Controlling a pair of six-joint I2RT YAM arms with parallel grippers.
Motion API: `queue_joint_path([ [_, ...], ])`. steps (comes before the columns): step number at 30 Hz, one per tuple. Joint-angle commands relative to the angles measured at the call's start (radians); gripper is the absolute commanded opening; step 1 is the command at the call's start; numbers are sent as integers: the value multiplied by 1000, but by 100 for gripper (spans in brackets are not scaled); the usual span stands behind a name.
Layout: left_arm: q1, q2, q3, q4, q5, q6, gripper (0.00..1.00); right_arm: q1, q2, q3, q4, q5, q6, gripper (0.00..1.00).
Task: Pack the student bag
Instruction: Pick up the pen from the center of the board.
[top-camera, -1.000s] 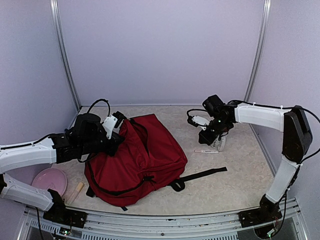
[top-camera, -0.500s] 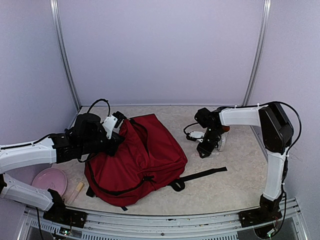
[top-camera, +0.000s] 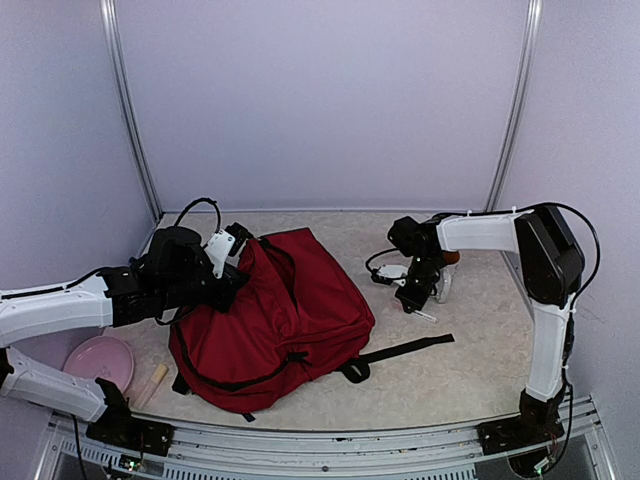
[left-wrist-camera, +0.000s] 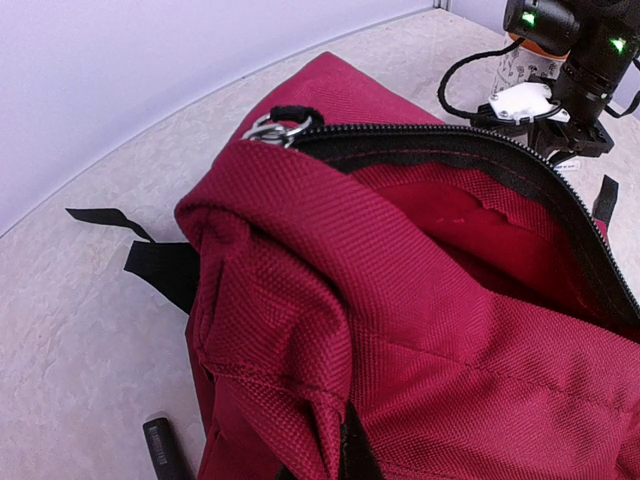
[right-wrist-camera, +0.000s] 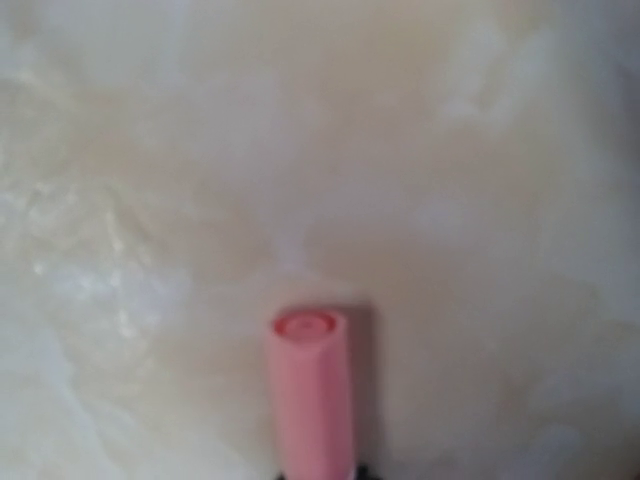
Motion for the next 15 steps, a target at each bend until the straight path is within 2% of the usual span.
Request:
queue_joint_path([
  [1, -12, -28, 34, 49, 4, 24, 0, 11, 18, -32, -35, -6, 36, 6],
  [7, -12, -29, 34, 50, 4, 23, 0, 19, -3, -21, -13, -55, 180, 0],
  [15, -12, -29, 34, 48, 6, 22, 0, 21, -108, -62, 52, -113, 208, 0],
])
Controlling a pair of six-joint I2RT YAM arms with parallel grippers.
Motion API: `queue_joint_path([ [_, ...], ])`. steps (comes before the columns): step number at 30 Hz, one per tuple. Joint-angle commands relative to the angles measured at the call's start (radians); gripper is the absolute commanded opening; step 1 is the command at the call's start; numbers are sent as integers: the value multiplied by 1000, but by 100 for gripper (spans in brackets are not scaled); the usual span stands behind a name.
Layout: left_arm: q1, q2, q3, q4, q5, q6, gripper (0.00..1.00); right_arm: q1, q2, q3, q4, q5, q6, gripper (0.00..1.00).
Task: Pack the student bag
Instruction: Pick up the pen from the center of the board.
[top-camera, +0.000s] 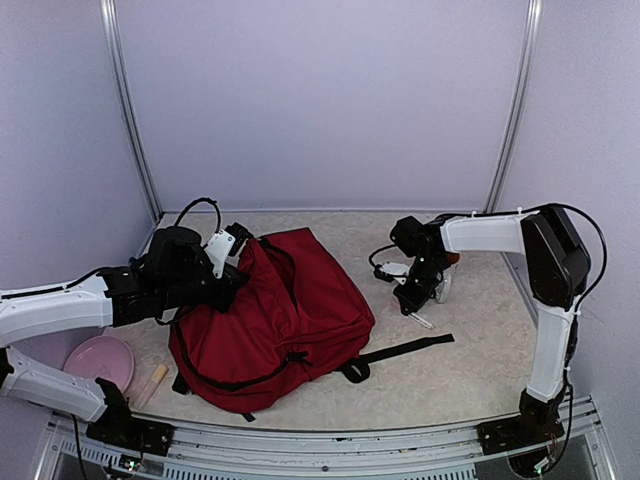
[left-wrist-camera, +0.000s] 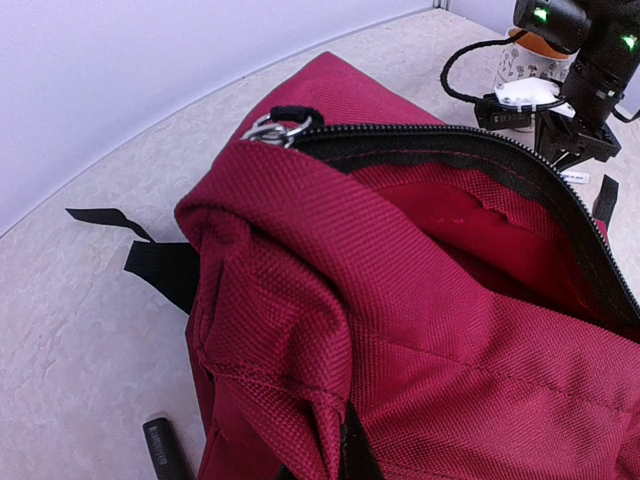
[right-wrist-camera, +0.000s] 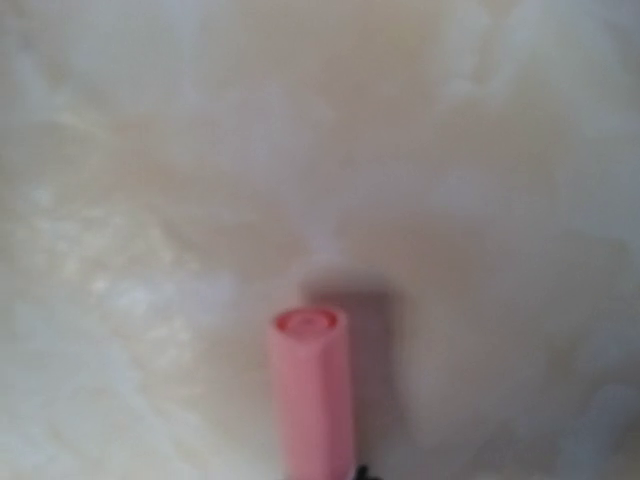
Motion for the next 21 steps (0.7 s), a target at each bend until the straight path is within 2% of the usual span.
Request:
queue_joint_path([
  [1, -12, -30, 34, 49, 6, 22, 0, 9, -78, -35, 32, -34, 34, 0],
  [12, -12, -27, 35, 48, 8, 22, 0, 9, -163, -60, 110, -103, 44, 0],
  [21, -10, -25, 35, 49, 9, 21, 0, 32, -324, -76, 295, -358, 95, 0],
])
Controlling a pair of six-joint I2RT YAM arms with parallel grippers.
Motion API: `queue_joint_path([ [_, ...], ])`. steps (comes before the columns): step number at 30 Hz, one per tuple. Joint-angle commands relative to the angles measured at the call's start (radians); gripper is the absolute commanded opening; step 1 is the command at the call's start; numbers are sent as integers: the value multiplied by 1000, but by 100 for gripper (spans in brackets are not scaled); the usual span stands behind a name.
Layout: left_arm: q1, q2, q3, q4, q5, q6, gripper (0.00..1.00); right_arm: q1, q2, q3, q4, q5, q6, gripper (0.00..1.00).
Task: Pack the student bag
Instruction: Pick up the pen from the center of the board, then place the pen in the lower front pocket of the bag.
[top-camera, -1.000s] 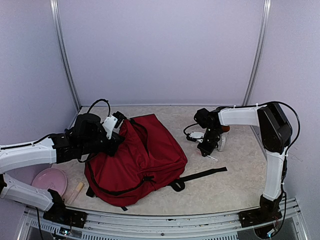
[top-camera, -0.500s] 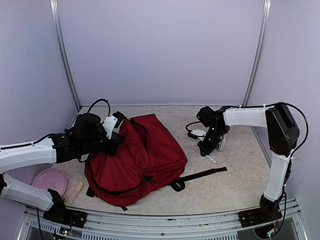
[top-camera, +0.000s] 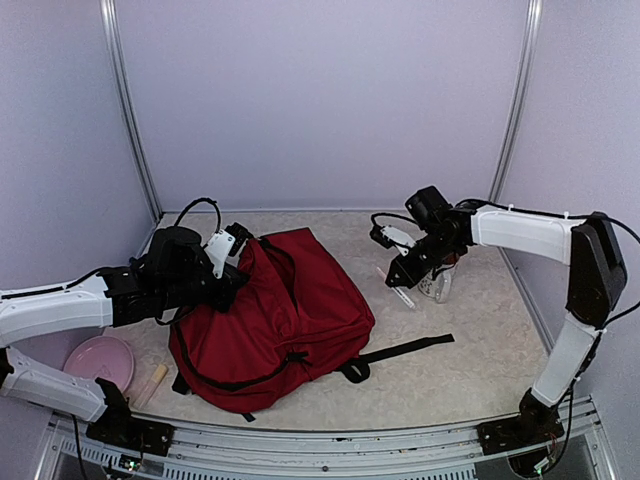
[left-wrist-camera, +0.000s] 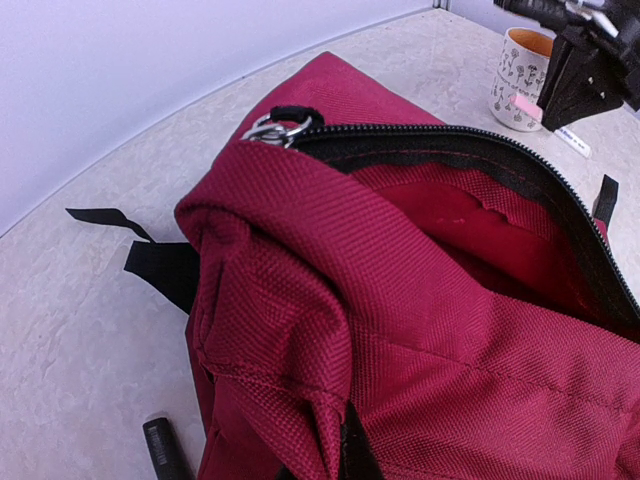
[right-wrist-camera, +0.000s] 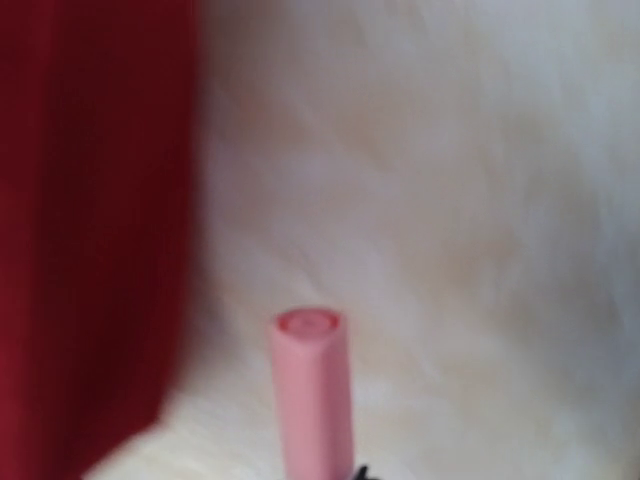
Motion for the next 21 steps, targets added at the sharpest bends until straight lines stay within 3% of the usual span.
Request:
queue_joint_path([
  [1, -10, -24, 35, 50, 10, 20, 0, 43, -106, -8, 153, -178, 56, 0],
  [7, -10, -19, 38, 44, 9, 19, 0, 163, -199, -7, 403, -323, 164, 0],
  [11, -9, -24, 37, 50, 17, 14, 0, 264, -226, -73, 762, -374, 288, 0],
  [15, -1, -29, 35, 58, 41, 4, 0, 351, -158, -95, 1032, -276, 345, 0],
  [21, -1, -35, 32, 58, 43, 0, 0, 380, 10, -6, 1047, -78, 324, 0],
])
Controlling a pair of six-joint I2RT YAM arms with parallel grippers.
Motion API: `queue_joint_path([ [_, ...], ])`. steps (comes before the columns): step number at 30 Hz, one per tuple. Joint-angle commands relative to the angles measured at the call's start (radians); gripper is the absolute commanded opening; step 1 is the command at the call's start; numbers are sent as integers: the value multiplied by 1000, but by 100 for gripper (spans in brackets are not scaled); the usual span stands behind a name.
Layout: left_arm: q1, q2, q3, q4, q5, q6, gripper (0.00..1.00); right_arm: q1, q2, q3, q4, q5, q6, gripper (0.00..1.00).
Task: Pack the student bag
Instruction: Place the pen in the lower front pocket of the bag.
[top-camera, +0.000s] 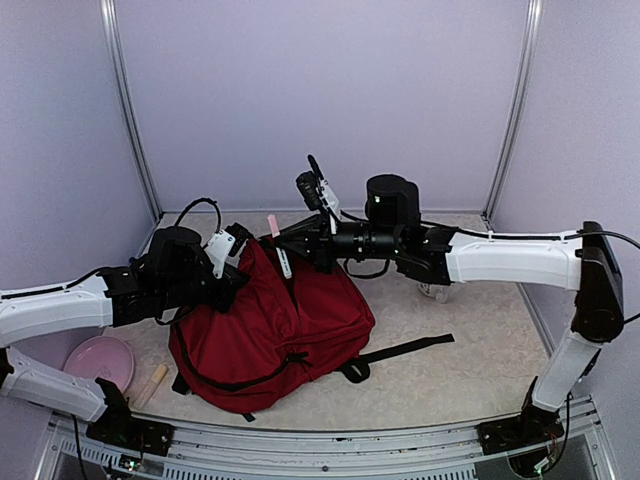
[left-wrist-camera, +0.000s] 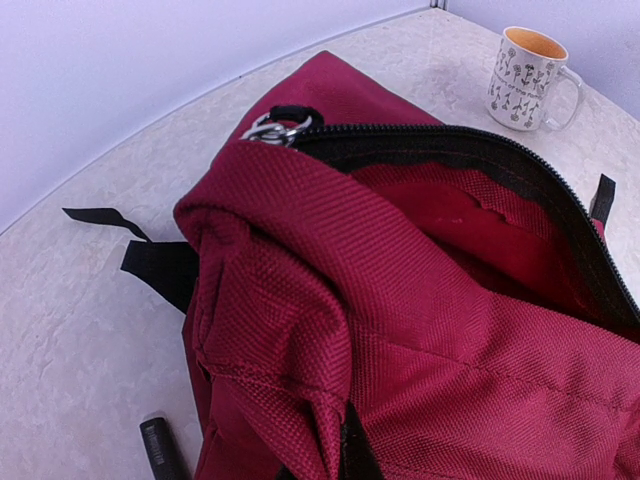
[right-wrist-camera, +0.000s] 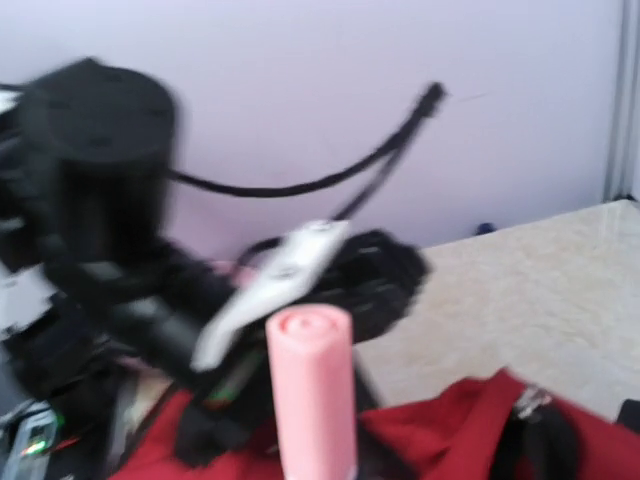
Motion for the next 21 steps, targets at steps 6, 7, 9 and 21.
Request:
queue_joint_path([
  [6, 0, -38, 32, 61, 34, 1, 0, 11, 157, 61, 16, 235, 23, 0],
  [7, 1, -40, 33, 61, 34, 1, 0, 16, 162, 70, -21, 255, 16, 0],
  [9, 3, -43, 31, 64, 36, -1, 0, 25, 176, 94, -123, 300, 13, 0],
  [21, 29, -54, 27, 86, 67, -21, 0, 117, 228, 242, -657, 512, -5, 0],
])
